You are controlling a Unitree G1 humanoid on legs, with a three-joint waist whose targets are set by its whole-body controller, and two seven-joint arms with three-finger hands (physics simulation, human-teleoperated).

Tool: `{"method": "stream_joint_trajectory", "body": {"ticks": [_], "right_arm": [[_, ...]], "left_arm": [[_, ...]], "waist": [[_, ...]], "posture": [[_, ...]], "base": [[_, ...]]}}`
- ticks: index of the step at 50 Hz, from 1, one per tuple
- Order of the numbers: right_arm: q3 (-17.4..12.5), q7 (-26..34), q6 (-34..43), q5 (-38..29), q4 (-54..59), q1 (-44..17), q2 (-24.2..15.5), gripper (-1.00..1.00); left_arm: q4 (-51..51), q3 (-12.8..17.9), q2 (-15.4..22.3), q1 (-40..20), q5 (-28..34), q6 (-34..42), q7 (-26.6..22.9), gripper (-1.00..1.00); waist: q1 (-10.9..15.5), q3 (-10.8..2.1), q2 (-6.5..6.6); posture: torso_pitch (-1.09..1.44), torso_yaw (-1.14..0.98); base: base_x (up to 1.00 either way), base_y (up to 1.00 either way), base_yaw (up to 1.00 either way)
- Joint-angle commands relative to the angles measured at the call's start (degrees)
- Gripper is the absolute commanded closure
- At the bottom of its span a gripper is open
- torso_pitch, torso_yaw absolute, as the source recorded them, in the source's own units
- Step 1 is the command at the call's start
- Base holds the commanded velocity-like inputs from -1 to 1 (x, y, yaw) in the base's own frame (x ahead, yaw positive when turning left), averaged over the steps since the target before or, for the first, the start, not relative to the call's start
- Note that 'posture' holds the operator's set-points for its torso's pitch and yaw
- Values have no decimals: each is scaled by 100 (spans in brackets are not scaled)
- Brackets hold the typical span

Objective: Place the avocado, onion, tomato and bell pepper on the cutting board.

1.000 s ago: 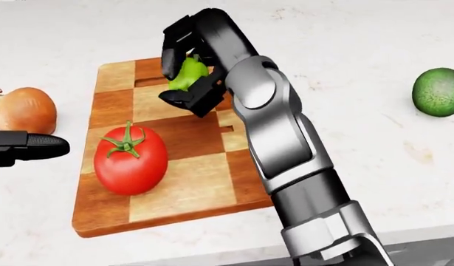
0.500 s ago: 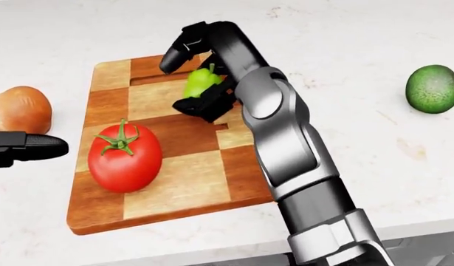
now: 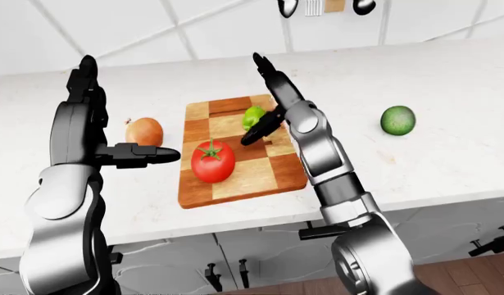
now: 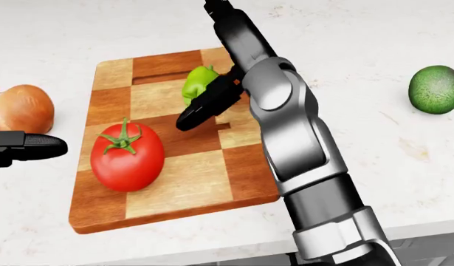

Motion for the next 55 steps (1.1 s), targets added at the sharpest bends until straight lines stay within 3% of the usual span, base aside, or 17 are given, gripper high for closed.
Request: {"method": "stream_joint_trajectory", "body": {"ticks": [1,10,15,17,19,20,29,35,55], "right_arm": [[-81,-128,-44,-15,-415,-324,-125,-100],[-431,-282,1085,195,-1684,-403,-690,-100],[-824,-641,1726,466,-2217,-151,-1212,-100],[-830,-606,1918,411,-2539,167,-1455,-100],[-847,-603,1855,346,-2668,341,-1685,-100],[-1055,-723,1874,441,-2666,417,-1748,-100],[-1526,-909,2052,523,-3024,1079,-2626,-100],[-1660,-975,2137,618,-3206,1370,-2791,-100],[-1879,-1236,2091,884,-3386,2234,-2671,-100]], "left_arm": [[-147,53,78,-122,34,-166,38,-100],[-129,41,70,-126,44,-178,41,-100],[-111,58,68,-112,36,-201,36,-100],[-136,71,74,-113,31,-174,29,-100],[-141,82,82,-115,30,-167,31,-100],[-141,72,82,-108,34,-171,33,-100],[-115,65,67,-106,30,-193,47,-100],[-122,42,69,-133,28,-173,56,-100],[-104,75,83,-116,30,-194,42,-100]], "waist": [[-5,-165,28],[28,-134,-22],[50,-129,-72],[58,-131,-98],[72,-131,-118],[69,-130,-127],[84,-130,-171],[78,-117,-194],[92,-135,-239]], "posture": [[0,0],[0,0],[0,0],[0,0],[0,0],[0,0],[0,0],[0,0],[0,0]], "base": [[0,0,0],[0,0,0],[0,0,0],[0,0,0],[0,0,0],[0,0,0],[0,0,0],[0,0,0],[0,0,0]]}}
